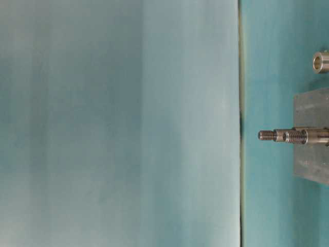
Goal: Insert the washer onto the shaft.
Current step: 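Move the right gripper over the two steel washers beside the block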
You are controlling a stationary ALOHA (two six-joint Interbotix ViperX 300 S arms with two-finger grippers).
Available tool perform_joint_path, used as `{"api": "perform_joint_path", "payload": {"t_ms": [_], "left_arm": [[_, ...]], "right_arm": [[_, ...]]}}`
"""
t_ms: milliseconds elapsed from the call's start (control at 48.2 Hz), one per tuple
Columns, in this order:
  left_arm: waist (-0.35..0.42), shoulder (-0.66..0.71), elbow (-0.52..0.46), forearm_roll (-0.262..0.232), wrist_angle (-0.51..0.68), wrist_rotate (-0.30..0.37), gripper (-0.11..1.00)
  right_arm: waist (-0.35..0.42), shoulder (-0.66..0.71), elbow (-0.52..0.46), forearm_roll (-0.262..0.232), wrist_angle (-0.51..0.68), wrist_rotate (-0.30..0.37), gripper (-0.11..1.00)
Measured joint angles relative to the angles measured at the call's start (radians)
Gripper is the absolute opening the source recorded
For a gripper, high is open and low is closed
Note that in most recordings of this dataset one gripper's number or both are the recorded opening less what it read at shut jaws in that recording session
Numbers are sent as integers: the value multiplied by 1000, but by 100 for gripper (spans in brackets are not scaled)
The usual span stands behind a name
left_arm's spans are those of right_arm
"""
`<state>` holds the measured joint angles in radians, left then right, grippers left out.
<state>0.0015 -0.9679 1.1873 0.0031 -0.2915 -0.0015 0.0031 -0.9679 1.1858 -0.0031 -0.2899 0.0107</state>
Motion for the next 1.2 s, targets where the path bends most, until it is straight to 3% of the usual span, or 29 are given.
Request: {"api": "perform_joint_path", "payload": {"t_ms": [83, 207, 290, 643, 892, 1203], "left_arm": [[2, 14, 0, 3, 35, -26, 0], [3, 58, -18, 3, 109, -52, 0], [6, 69, -28, 6, 147, -52, 0], [23, 91, -57, 11, 364, -52, 0], [25, 127, -72, 14, 457, -51, 0], [25, 215, -117, 18, 528, 6, 0]], "right_arm": [[-20, 0, -6, 34, 6, 6, 4], [-97, 3, -18, 161, 55, 44, -2], [-138, 8, -26, 192, 101, 49, -2], [-164, 133, -112, 193, 457, 51, -2], [-164, 330, -221, 166, 592, 49, -2], [-172, 577, -374, 98, 739, 31, -2]]}}
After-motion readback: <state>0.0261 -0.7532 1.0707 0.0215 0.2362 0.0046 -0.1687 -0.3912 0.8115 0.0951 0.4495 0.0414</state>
